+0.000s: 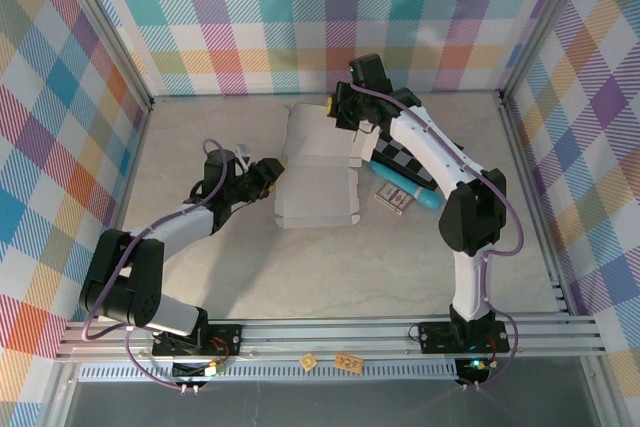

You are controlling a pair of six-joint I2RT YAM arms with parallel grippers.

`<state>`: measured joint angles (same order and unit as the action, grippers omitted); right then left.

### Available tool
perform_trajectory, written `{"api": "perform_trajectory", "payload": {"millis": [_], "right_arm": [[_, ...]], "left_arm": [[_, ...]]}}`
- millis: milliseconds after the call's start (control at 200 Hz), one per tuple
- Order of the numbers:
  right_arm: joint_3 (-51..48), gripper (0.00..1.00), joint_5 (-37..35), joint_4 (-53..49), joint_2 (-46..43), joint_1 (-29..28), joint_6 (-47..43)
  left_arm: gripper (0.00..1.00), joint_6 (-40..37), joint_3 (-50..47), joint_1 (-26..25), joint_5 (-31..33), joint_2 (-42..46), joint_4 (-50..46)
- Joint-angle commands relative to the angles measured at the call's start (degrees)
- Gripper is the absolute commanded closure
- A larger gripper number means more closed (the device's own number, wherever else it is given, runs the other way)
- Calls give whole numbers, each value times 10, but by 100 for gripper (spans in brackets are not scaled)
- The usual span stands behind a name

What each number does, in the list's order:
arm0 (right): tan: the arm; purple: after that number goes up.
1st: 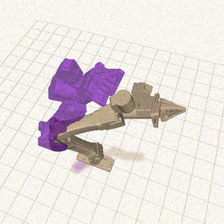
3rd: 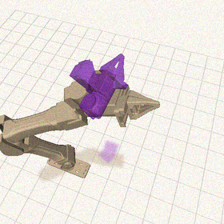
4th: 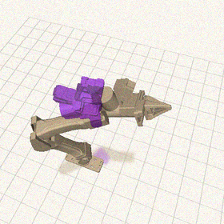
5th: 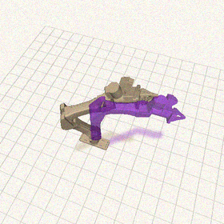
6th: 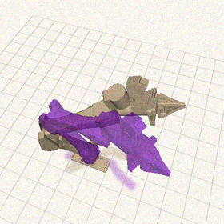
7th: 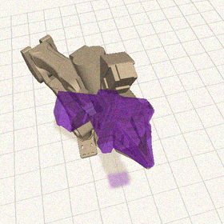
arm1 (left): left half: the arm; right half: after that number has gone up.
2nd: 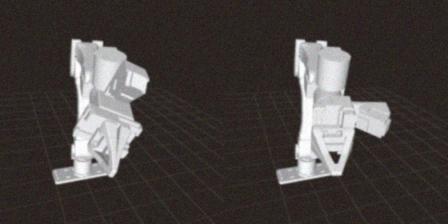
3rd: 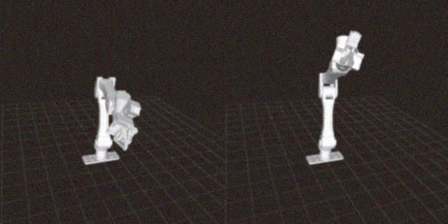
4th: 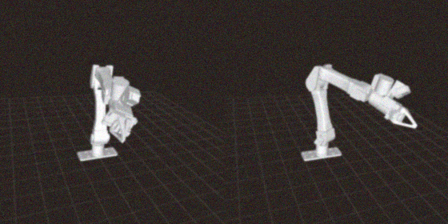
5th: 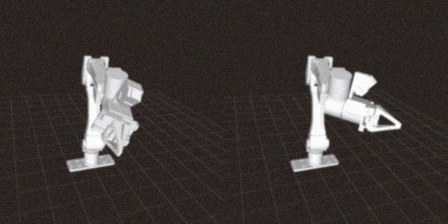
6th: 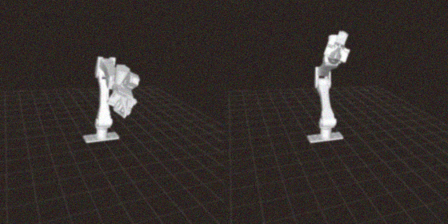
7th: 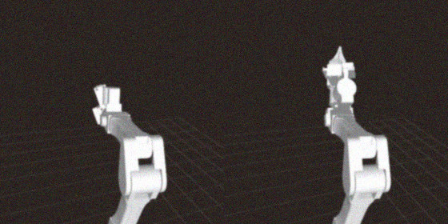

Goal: Fold the paper box

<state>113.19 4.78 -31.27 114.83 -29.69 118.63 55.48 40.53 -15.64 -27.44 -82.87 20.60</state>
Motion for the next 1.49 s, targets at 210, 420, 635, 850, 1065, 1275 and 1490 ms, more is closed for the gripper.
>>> {"api": "perform_trajectory", "payload": {"millis": [210,420,635,850,1065,1275,1490], "right_arm": [[-26,100,7,3,-14,-11,11],[-54,100,-10,33,-19,-12,-43],[-107,100,-21,113,-19,-36,-85],[-147,100,-30,195,-18,-73,-158],[-301,100,-14,439,-43,-104,-250],[-395,100,48,669,-26,-104,-296],[-447,100,102,801,-9,-92,-296]], "left_arm": [[60,-53,31,-13,32,22,-52],[53,-110,26,-13,36,132,-215],[45,-158,-44,8,47,277,-381],[53,-172,-42,93,39,323,-418],[67,-187,-19,128,55,236,-351],[71,-205,-19,133,87,214,-322],[71,-225,-39,132,80,209,-304]]}}
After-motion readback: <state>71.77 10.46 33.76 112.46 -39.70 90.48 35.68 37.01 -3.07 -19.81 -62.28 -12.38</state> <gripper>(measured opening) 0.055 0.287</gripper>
